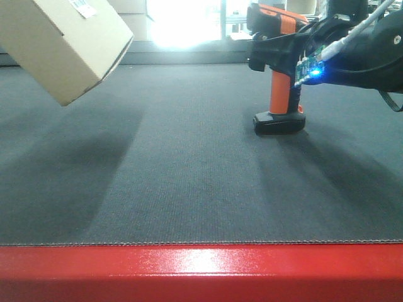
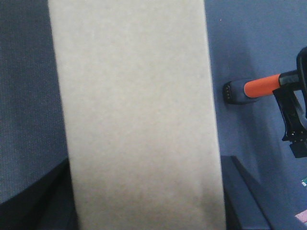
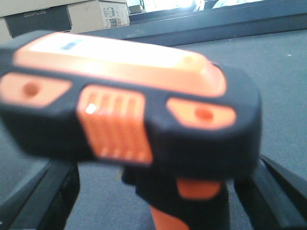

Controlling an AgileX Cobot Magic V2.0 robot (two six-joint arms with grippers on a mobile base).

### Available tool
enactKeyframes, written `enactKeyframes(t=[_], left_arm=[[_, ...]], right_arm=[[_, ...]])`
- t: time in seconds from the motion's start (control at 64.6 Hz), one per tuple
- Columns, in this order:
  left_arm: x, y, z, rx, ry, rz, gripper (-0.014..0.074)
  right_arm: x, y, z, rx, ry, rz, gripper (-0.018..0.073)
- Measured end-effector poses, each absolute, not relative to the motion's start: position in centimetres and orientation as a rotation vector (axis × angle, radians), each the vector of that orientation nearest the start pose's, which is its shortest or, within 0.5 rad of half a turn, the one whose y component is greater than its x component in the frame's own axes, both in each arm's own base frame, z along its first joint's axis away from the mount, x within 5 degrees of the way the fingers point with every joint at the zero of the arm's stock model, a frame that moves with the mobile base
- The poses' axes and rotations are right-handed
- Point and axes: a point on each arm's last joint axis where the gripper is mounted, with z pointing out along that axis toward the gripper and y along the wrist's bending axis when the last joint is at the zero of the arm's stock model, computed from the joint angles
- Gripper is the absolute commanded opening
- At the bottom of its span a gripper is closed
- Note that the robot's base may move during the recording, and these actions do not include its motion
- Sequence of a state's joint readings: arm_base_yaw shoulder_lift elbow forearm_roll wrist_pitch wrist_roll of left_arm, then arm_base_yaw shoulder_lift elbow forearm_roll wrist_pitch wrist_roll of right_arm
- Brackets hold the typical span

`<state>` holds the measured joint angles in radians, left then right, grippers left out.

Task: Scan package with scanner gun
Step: 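Grasp the orange scanner gun by its head with the right gripper, then lift the scanner gun off the table with the right gripper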

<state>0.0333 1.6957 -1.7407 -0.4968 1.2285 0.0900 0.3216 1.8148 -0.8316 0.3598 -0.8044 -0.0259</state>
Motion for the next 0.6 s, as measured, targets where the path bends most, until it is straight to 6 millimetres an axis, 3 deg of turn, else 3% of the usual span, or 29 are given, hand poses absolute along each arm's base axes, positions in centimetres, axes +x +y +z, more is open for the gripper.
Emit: enactKeyframes(t=[0.325, 0.604], left_arm=[[36.0, -2.9, 38.3, 0.003, 2.576, -0.629, -0.0111], [36.0, -2.9, 38.3, 0.003, 2.576, -0.629, -0.0111]], right_arm=[[35.7, 9.3, 18.9, 0.142, 1.705, 0.188, 0.0559], [36.5, 9.5, 19.9, 0.15, 1.665, 0.2, 0.0559]])
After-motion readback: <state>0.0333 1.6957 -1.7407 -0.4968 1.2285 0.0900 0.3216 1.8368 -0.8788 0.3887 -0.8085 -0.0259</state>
